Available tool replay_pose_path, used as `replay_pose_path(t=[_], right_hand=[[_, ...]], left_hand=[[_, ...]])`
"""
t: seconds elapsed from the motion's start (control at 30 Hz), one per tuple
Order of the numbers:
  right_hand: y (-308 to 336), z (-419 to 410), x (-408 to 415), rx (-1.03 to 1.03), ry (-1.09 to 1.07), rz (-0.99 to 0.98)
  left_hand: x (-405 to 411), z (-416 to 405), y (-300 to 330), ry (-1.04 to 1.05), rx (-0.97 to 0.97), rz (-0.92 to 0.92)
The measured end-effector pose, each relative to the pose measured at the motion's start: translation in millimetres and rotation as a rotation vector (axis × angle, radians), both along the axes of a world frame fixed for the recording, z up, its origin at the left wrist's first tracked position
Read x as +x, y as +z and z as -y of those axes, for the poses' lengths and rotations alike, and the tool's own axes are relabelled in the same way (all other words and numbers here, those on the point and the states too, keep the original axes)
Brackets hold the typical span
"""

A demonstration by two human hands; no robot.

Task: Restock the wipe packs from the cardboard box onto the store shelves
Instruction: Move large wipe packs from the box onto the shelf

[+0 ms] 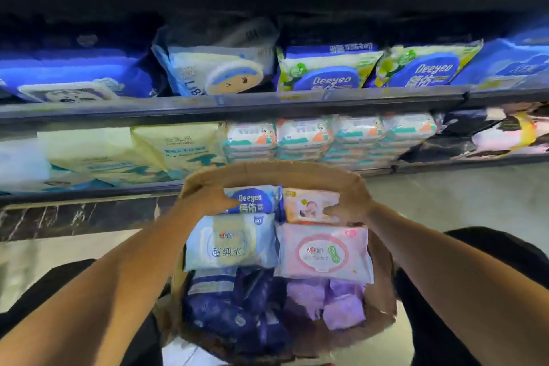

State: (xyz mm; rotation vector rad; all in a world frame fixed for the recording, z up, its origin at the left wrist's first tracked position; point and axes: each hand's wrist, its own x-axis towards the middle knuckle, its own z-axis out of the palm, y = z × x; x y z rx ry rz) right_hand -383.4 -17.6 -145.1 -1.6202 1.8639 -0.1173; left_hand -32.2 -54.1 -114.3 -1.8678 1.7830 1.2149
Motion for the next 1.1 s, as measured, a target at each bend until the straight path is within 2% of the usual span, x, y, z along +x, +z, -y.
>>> replay_pose_path(t=[0.07,0.1,0.2,0.27,0.4,0.5,0.6,0.67,0.83,1.1], right_hand=[[-0.9,4.2,5.3,0.259,-0.256,0.069],[0.7,7.3,10.6,0.340,-0.309,0.067],[-0.7,14.2,26.5,0.591,-0.307,0.020],[-12.8,17.2,28.1,0.607,-0.356,0.037],[-28.7,24.5,31.7,0.694,-0.523,0.220],[-33.5,28.5,30.4,0.696,-0.622,0.347],[-37.6,23.6,26.9,0.700,-0.693,0.392],[-35.1,18.4,28.6,0.721,-0.649,0.323],[-16.0,14.0,20.6,0.689,-0.601,0.292],[15.7,13.6,41.3,0.662,-0.375,0.192]], left_hand=[[-4.2,6.0,-16.3,0.049,0.081,0.012],[-5.6,7.6,-22.4,0.066,0.121,0.036],[-4.4,13.5,-44.0,0.161,0.211,0.037],[-2.6,16.8,-52.8,0.209,0.243,0.005],[-2.3,17.7,-63.8,0.319,0.289,0.017],[-2.5,15.7,-74.8,0.452,0.315,-0.056],[-3.0,16.0,-76.8,0.501,0.295,-0.132],[-5.0,14.8,-71.4,0.533,0.291,-0.182],[-12.1,12.3,-50.9,0.584,0.327,-0.278],[-44.4,8.0,-44.4,0.740,0.134,-0.282]])
